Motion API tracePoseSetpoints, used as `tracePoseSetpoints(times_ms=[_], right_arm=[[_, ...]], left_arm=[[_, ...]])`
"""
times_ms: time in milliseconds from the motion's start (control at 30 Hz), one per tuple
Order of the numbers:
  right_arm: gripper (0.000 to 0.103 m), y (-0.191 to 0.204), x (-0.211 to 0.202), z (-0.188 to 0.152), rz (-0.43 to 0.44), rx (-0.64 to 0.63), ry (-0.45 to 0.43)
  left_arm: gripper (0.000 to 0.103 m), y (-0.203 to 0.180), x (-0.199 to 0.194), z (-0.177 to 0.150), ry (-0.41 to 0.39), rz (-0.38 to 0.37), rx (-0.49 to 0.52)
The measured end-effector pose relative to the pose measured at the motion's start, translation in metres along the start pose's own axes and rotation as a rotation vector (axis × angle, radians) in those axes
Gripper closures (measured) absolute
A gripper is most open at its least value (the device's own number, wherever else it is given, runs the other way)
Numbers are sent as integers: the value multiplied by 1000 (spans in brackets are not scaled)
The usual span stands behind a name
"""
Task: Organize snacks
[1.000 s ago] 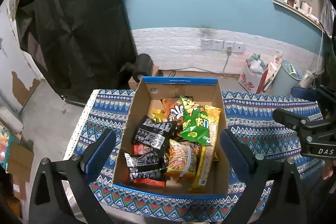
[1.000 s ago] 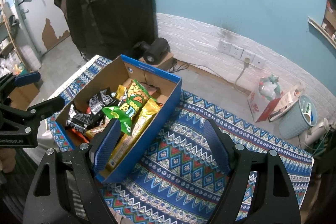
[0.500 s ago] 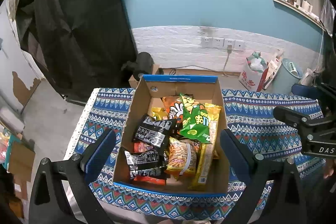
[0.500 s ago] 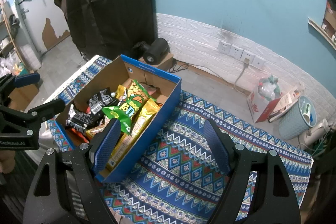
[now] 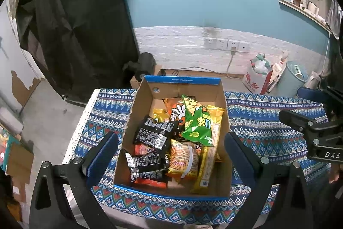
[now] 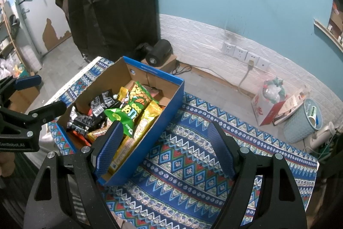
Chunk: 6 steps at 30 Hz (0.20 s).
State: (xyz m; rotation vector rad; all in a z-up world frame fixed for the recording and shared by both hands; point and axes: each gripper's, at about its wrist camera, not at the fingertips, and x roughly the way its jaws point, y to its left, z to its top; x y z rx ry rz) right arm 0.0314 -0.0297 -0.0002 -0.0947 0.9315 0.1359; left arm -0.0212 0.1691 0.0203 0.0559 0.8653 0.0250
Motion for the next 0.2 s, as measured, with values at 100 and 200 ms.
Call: tracePoseSetpoints(times_ms=[100, 200], right_arm=[[23, -1, 0, 0, 0, 2, 1], [23, 0, 0, 0, -1, 1, 0]], left_arm=[[3, 0, -1, 0, -2, -4, -4], [3, 1, 0, 0, 1, -5, -7]])
